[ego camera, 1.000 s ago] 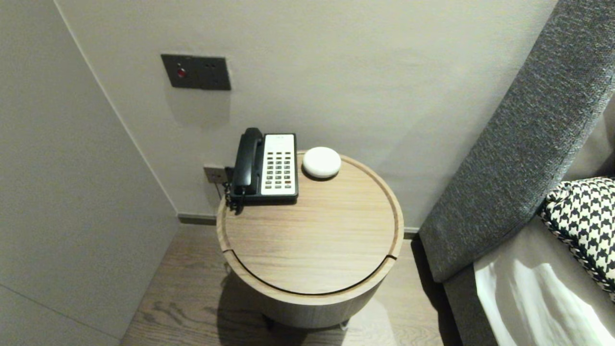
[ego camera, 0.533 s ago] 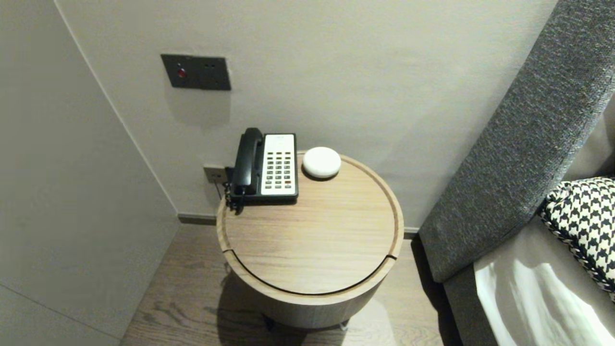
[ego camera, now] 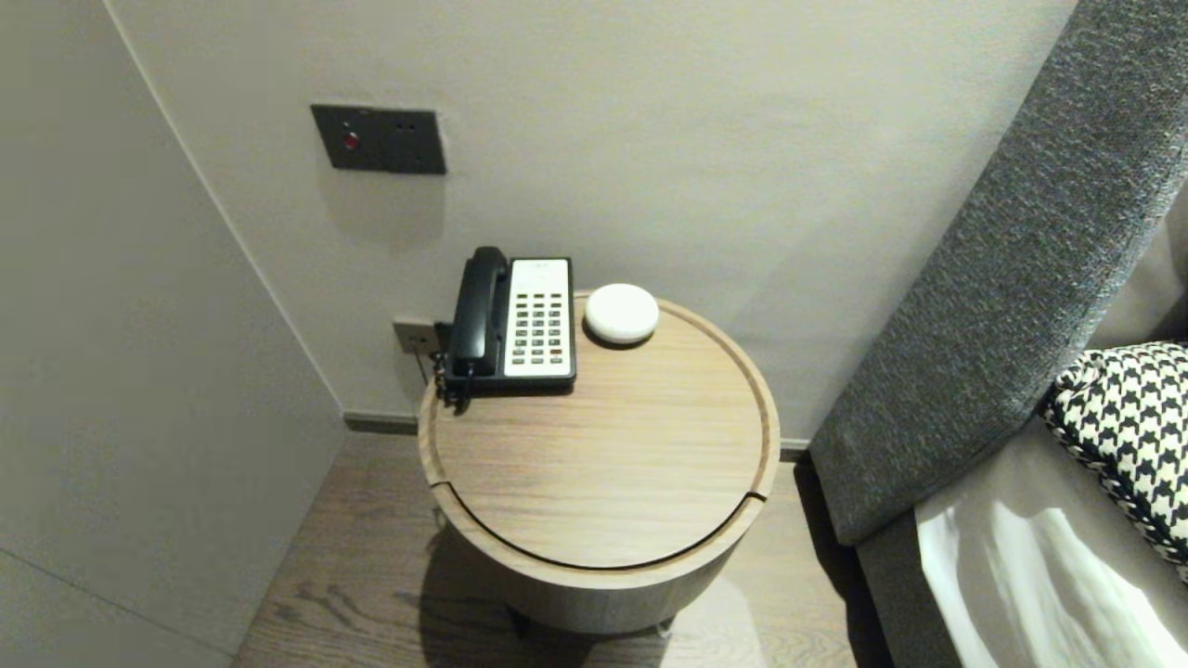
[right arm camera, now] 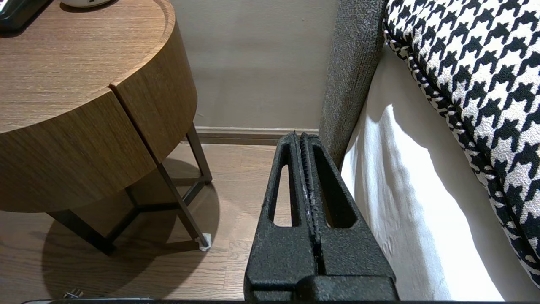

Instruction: Open the nightstand drawer

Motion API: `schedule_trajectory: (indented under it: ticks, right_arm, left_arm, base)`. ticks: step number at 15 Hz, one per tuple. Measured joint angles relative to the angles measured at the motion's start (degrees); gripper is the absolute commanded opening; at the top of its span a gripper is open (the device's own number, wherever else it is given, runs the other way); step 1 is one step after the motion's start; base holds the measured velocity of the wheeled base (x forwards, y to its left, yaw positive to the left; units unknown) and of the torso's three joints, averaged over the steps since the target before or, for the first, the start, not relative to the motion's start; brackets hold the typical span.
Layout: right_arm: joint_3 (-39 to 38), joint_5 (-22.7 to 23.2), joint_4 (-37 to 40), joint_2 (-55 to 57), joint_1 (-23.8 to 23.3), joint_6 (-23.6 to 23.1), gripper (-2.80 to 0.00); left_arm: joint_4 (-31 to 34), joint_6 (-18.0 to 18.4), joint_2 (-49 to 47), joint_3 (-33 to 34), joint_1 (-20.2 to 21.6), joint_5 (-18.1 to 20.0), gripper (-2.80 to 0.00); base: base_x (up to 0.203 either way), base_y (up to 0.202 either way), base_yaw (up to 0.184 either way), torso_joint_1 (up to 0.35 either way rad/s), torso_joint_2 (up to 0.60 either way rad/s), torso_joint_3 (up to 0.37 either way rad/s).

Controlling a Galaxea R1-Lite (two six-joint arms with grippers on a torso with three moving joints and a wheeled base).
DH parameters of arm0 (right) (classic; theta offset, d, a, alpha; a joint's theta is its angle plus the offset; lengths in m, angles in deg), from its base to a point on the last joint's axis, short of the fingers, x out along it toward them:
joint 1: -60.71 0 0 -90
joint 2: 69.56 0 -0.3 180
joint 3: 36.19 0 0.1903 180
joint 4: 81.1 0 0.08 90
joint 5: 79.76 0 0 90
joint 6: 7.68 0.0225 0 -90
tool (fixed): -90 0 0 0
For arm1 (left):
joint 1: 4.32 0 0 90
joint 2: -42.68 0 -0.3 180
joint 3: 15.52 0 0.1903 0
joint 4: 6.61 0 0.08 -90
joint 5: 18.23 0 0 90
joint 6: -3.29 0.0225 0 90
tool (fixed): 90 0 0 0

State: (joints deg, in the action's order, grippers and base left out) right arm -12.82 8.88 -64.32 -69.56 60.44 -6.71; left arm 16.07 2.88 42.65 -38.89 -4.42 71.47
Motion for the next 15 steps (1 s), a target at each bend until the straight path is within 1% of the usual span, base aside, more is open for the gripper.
schedule_trajectory:
  ticks: [15]
  right_arm:
    - [0.00, -0.01, 0.02, 0.00, 0.00, 0.00, -2.80]
  left_arm:
    - [0.20, 0.12, 0.00, 0.00, 0.00, -0.45, -2.80]
  base:
    - [0.000, 0.000, 0.000, 0.000, 0.00, 0.000]
